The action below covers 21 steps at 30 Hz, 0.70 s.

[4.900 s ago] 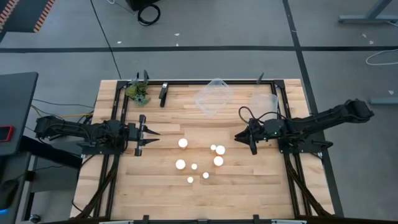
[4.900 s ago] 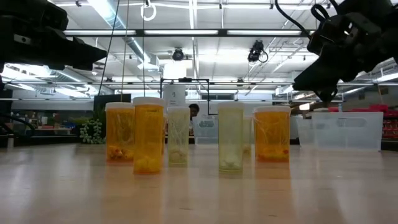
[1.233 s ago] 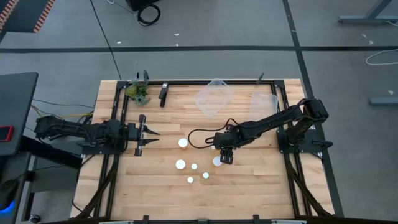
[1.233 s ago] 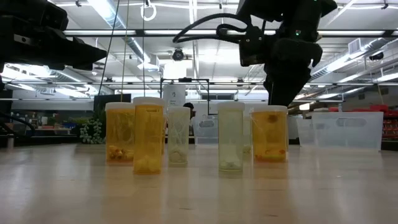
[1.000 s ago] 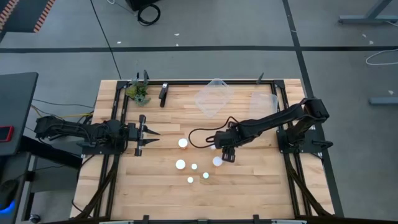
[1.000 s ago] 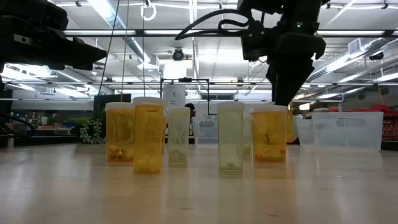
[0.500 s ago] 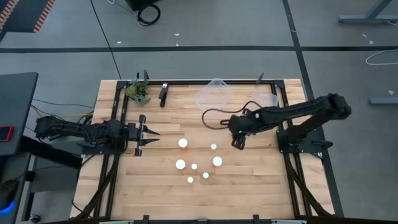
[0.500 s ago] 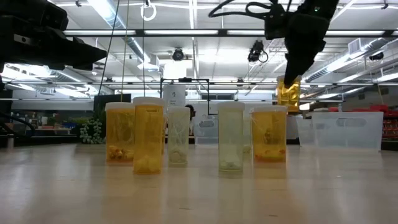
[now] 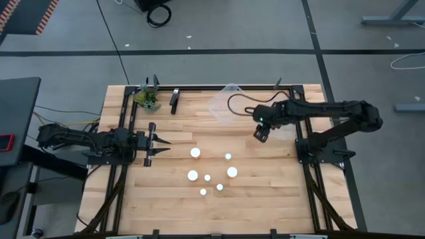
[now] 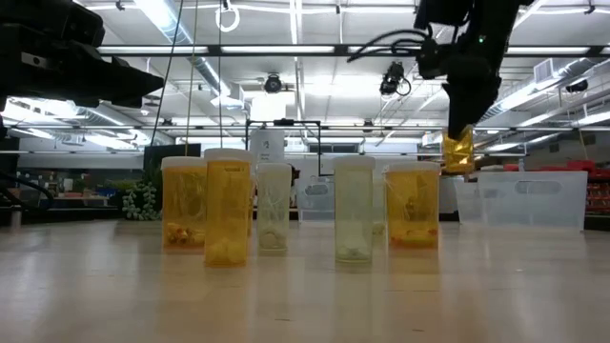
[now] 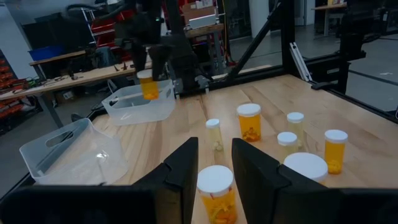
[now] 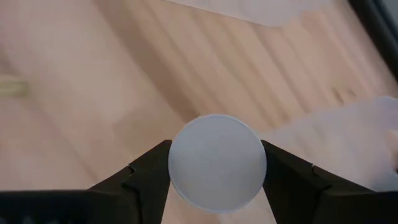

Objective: Pick and place medicine bottles into bin by pill shape (circle, oval)
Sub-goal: Put the big orange pill bottle into the right transparent bin

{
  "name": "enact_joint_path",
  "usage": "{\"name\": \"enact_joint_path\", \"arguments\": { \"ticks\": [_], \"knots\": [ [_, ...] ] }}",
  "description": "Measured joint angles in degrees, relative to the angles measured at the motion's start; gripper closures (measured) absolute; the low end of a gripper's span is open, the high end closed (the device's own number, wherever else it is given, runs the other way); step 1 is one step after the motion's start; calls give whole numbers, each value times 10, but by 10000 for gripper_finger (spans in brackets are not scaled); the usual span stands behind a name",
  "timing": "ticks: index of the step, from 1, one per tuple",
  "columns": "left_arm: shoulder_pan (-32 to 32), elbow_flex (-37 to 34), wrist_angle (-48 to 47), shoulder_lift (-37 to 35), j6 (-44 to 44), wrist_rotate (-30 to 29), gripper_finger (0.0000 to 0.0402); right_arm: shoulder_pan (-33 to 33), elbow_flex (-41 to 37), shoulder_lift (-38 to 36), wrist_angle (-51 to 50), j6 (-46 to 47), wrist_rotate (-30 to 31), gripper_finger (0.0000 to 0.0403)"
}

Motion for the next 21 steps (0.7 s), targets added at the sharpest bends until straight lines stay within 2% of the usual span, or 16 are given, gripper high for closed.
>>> {"name": "enact_joint_path", "arguments": {
  "ticks": [10, 15, 21],
  "knots": [
    [0, 0, 0, 0, 0, 0, 294, -154, 0, -27, -16, -109, -1, 174],
    [0, 0, 0, 0, 0, 0, 294, -231, 0, -50, -15, -136, -26, 172],
    [0, 0, 0, 0, 0, 0, 294, -293, -3, -49, 10, -174, -39, 170]
  ]
}}
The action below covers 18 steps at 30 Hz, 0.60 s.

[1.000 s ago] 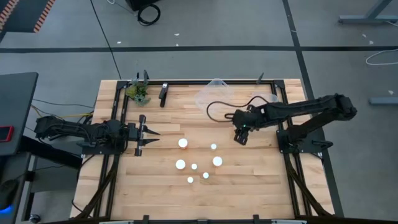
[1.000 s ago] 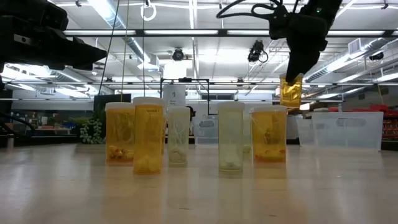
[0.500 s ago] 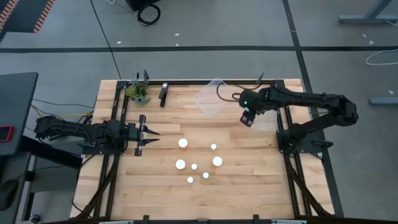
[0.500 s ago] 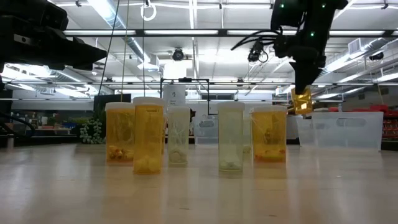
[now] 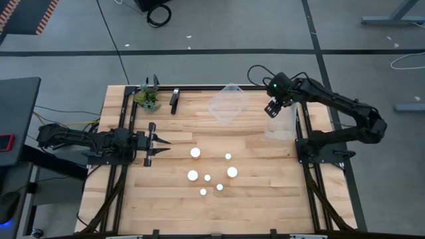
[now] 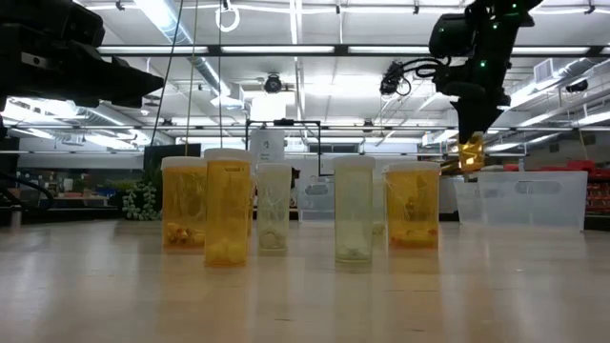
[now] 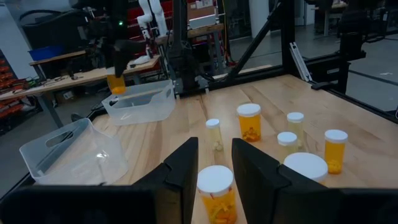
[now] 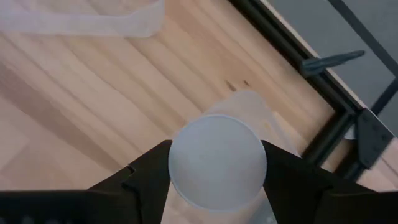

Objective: Pick and place medicine bottles into bin by pill shape (circle, oval)
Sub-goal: Put the big orange pill bottle into the right transparent bin

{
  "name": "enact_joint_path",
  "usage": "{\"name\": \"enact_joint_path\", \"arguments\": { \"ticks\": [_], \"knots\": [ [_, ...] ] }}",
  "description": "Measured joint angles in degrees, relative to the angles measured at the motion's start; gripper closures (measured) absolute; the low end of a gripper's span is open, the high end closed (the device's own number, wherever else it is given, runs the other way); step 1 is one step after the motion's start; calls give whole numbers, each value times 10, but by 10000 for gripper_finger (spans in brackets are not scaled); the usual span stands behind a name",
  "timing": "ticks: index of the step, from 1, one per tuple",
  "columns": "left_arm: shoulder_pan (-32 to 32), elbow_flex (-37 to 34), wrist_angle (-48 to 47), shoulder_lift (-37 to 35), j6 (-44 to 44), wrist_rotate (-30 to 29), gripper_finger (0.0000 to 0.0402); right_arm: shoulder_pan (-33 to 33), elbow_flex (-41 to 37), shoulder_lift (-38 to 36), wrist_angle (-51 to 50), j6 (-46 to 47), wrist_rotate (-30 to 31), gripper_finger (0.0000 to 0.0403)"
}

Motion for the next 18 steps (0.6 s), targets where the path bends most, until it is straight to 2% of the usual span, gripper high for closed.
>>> {"name": "enact_joint_path", "arguments": {
  "ticks": [5, 11, 18],
  "knots": [
    [0, 0, 0, 0, 0, 0, 294, -51, -34, 0, 31, -35, -47, 169],
    [0, 0, 0, 0, 0, 0, 294, -103, -90, 1, 56, -63, -55, 171],
    [0, 0, 0, 0, 0, 0, 294, -165, -136, 1, 97, -73, -92, 171]
  ]
}}
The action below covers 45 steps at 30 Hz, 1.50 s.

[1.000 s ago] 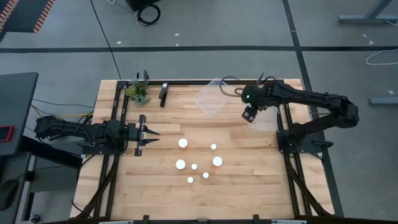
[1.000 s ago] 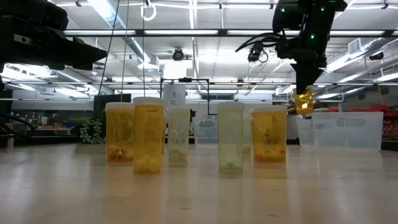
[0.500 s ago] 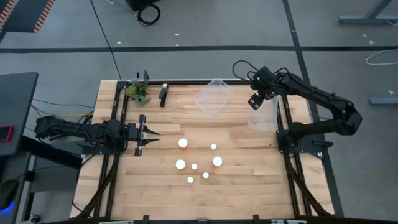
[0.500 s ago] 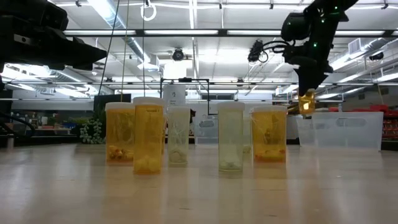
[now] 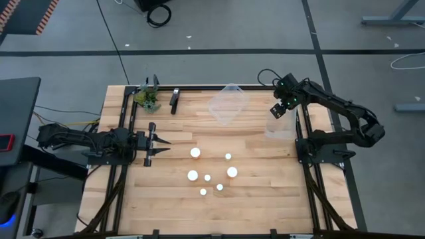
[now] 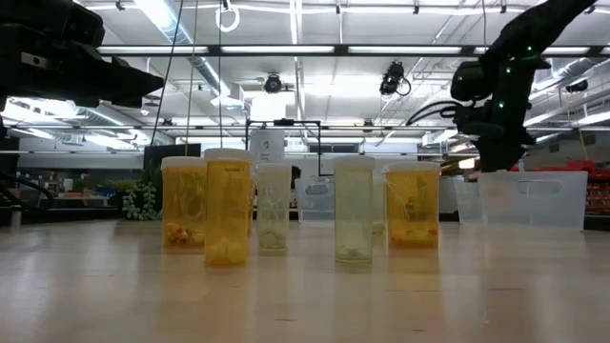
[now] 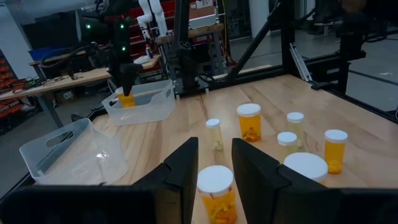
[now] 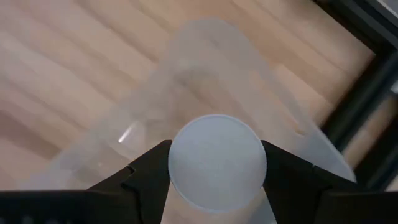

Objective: Pick and place medicine bottles into bin by pill shape (circle, oval)
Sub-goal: Put the big orange pill bottle into the right transparent bin

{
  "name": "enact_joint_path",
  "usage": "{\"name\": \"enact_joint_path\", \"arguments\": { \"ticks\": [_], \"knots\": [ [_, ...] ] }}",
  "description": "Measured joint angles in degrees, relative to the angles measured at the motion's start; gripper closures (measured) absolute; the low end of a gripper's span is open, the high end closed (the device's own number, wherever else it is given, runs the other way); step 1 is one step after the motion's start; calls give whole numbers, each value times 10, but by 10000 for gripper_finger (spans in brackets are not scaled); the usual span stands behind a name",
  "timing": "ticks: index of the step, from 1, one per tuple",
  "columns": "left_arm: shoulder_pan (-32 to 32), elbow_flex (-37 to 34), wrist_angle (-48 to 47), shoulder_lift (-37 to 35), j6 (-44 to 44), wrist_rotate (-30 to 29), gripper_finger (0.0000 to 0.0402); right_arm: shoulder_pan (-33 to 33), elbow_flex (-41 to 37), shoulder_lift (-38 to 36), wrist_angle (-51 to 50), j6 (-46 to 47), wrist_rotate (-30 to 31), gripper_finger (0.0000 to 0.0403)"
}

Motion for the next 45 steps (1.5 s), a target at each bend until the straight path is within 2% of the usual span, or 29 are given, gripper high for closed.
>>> {"name": "enact_joint_path", "arguments": {
  "ticks": [9, 14, 20, 25, 45],
  "knots": [
    [0, 0, 0, 0, 0, 0, 294, 0, -1, -1, 3, 31, -5, 170],
    [0, 0, 0, 0, 0, 0, 294, 1, -1, -1, 3, -3, -8, 170],
    [0, 0, 0, 0, 0, 0, 294, 2, -1, 3, 35, -36, -52, 170],
    [0, 0, 0, 0, 0, 0, 294, 2, -26, 16, 82, -38, -49, 170],
    [0, 0, 0, 0, 0, 0, 294, 0, -33, 24, 87, -25, -47, 170]
  ]
}}
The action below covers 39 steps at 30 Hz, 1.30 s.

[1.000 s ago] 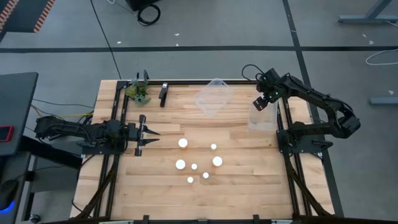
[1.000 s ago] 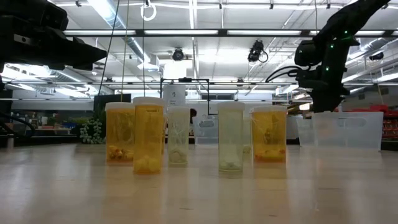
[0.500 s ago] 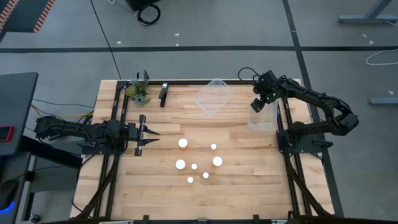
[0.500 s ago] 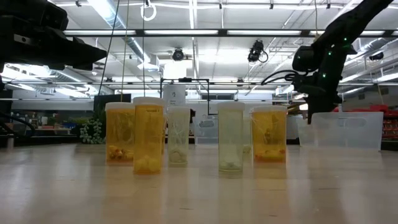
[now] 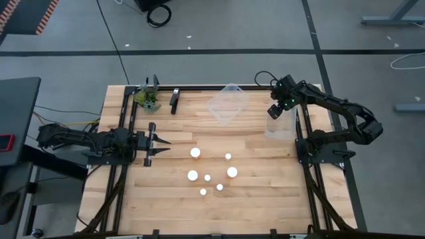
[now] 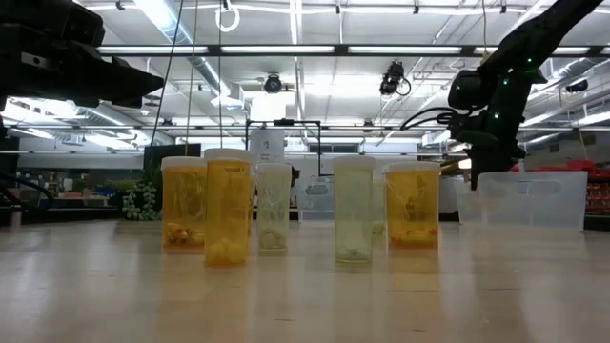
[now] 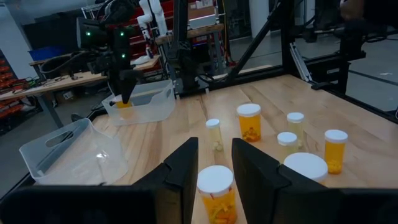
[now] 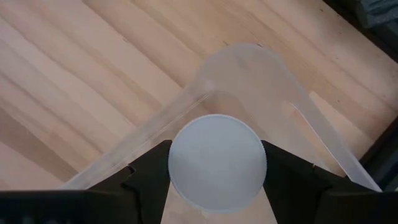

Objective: Pick and place medicine bottles into bin by pill shape (circle, oval)
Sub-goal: Put the big orange pill bottle into the right transparent bin

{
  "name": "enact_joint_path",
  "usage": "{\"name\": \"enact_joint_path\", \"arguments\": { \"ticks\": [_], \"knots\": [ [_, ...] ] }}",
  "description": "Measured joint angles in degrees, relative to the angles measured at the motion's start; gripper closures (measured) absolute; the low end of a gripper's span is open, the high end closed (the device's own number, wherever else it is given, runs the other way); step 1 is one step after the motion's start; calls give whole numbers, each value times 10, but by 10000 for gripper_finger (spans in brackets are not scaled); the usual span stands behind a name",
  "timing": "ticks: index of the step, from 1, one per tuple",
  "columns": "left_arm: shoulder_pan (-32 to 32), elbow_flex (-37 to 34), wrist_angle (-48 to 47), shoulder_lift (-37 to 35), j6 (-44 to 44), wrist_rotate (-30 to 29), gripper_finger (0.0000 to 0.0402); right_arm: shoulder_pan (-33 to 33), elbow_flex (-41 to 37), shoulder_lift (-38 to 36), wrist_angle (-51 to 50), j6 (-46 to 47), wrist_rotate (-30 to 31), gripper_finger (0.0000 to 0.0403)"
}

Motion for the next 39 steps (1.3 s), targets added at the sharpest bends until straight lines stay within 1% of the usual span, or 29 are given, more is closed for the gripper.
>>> {"name": "enact_joint_path", "arguments": {
  "ticks": [3, 10, 14, 20, 24, 29, 32, 39],
  "knots": [
    [0, 0, 0, 0, 0, 0, 294, 0, 0, 0, 0, 0, 0, 164],
    [0, 0, 0, 0, 0, 0, 294, 0, 0, 0, 0, 0, 0, 133],
    [0, 0, 0, 0, 0, 0, 294, 0, 2, 0, -3, -2, 0, 127],
    [0, 0, 0, 0, 0, 0, 294, 1, 43, 0, -45, 0, 0, 127],
    [0, 0, 0, 0, 0, 0, 294, 18, 79, 0, -93, 10, 7, 127],
    [0, 0, 0, 0, 0, 0, 294, 81, 98, 0, -93, 37, 13, 127],
    [0, 0, 0, 0, 0, 0, 294, 141, 98, 0, -74, 54, 17, 127],
    [0, 0, 0, 0, 0, 0, 294, 280, 98, 0, -56, 118, 64, 127]
  ]
}}
